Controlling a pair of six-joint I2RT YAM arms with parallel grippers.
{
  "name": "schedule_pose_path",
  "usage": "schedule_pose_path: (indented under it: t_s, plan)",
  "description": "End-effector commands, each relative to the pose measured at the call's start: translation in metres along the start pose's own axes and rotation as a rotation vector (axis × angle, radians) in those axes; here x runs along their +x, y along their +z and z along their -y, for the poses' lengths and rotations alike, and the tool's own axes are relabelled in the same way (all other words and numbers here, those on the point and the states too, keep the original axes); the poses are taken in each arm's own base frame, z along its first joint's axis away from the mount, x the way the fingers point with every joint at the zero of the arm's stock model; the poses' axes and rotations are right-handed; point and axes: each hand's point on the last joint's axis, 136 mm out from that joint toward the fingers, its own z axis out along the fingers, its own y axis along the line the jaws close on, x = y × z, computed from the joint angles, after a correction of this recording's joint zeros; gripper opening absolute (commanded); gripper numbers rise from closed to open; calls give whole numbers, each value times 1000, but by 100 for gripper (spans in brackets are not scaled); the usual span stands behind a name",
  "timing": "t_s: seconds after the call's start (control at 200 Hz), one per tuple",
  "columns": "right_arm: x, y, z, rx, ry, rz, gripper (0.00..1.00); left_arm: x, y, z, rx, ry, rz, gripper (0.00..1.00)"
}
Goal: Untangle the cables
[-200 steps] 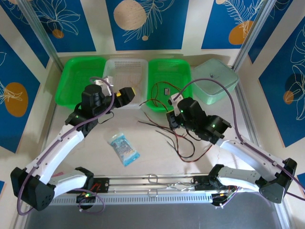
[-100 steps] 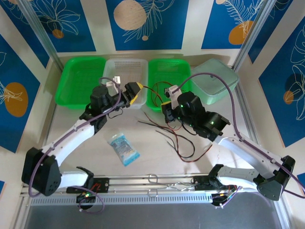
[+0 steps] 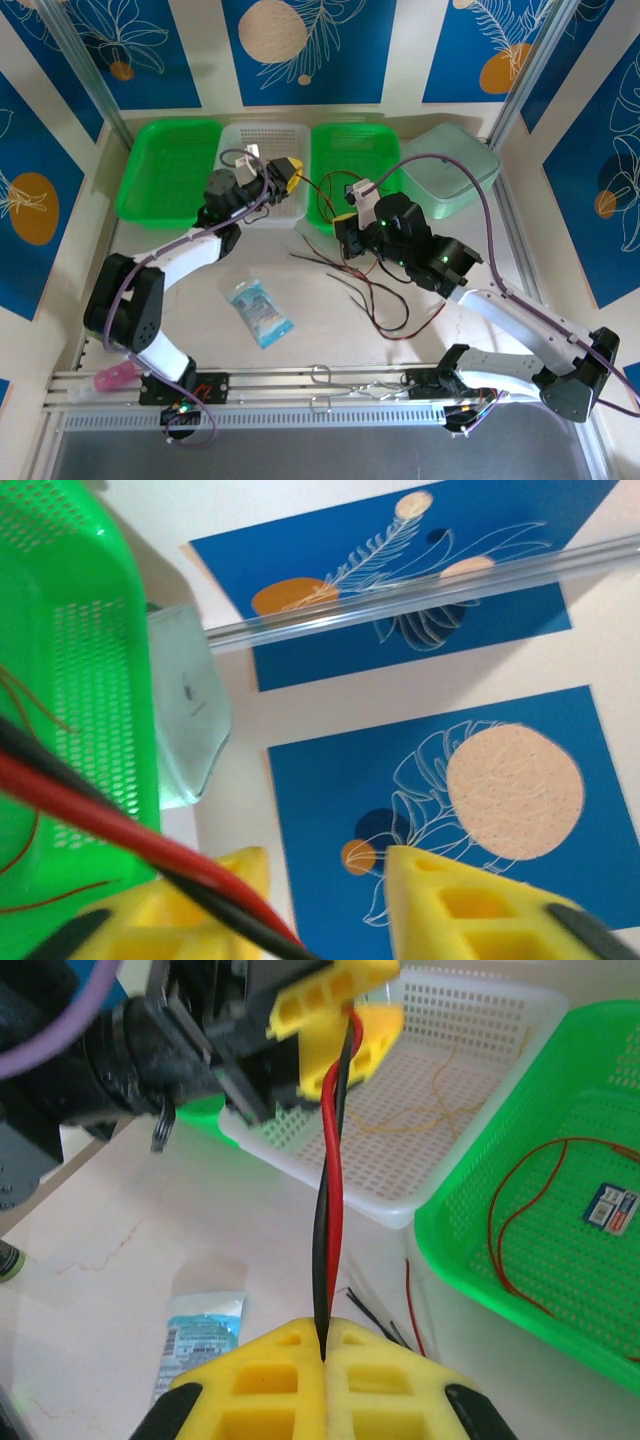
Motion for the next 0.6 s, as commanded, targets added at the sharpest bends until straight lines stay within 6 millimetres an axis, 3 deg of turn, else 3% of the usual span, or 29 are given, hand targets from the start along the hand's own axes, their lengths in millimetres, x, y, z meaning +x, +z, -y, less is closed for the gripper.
schedule_pose_path:
  t_s: [0.0, 0.045, 0.095, 0.19, 0.28, 0.445, 0.595]
  plan:
    - [0, -4, -1, -26, 30, 12, 0, -9, 5, 32, 101, 65, 0, 21]
    - [3, -4, -1, -30, 34, 0, 0, -8, 7, 35, 108, 81, -11, 0]
    - [5, -5, 1, -30, 40, -10, 0, -5, 7, 39, 116, 121, -30, 0]
    - [0, -13, 4, -68, 75, 5, 44, 4, 4, 41, 84, 224, -82, 0]
    - [-16, -26, 14, -105, 131, 72, 59, 13, -5, 35, -34, 370, -132, 0]
    - [-46, -43, 33, -123, 185, 145, 65, 23, -39, 25, -304, 798, -198, 0]
    - [-68, -42, 33, -151, 164, 177, 65, 38, -63, 32, -299, 1018, -262, 0]
